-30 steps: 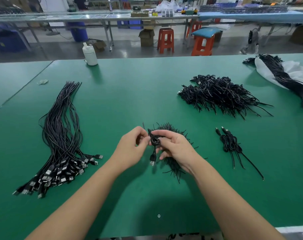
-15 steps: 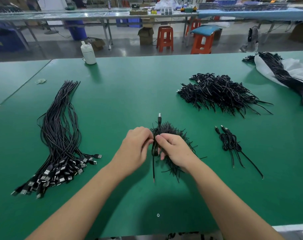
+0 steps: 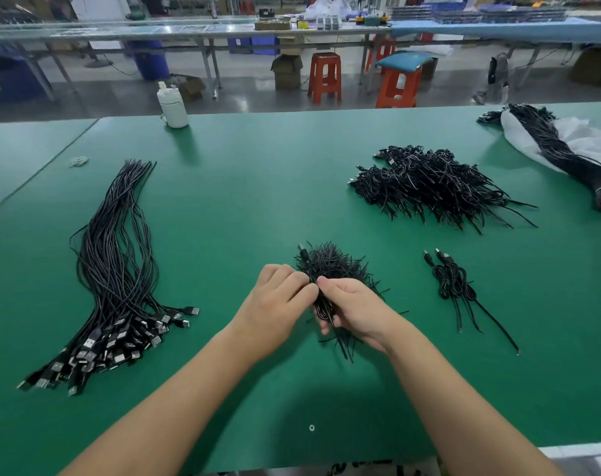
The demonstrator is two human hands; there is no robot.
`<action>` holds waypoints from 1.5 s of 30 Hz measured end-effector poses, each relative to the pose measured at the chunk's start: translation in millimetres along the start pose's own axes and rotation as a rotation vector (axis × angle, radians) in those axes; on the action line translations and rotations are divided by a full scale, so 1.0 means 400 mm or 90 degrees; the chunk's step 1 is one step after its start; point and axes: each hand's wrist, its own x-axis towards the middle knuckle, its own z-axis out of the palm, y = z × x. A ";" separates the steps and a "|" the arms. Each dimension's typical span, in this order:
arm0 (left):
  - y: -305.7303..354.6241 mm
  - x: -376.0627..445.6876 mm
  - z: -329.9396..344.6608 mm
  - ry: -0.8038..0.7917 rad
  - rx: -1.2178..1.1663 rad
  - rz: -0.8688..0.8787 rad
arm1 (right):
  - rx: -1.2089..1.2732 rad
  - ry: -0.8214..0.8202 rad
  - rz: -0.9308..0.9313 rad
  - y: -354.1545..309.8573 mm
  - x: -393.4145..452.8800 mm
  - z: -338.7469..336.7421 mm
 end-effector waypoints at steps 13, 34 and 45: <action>-0.052 -0.159 0.117 -0.132 -0.018 -0.361 | -0.655 0.430 0.123 -0.020 -0.013 -0.271; -0.067 -0.176 0.144 -0.119 -0.012 -0.446 | -0.961 0.570 0.259 0.042 -0.035 -0.451; -0.074 -0.180 0.142 -0.195 0.024 -0.474 | -0.882 0.390 0.073 0.112 0.045 -0.298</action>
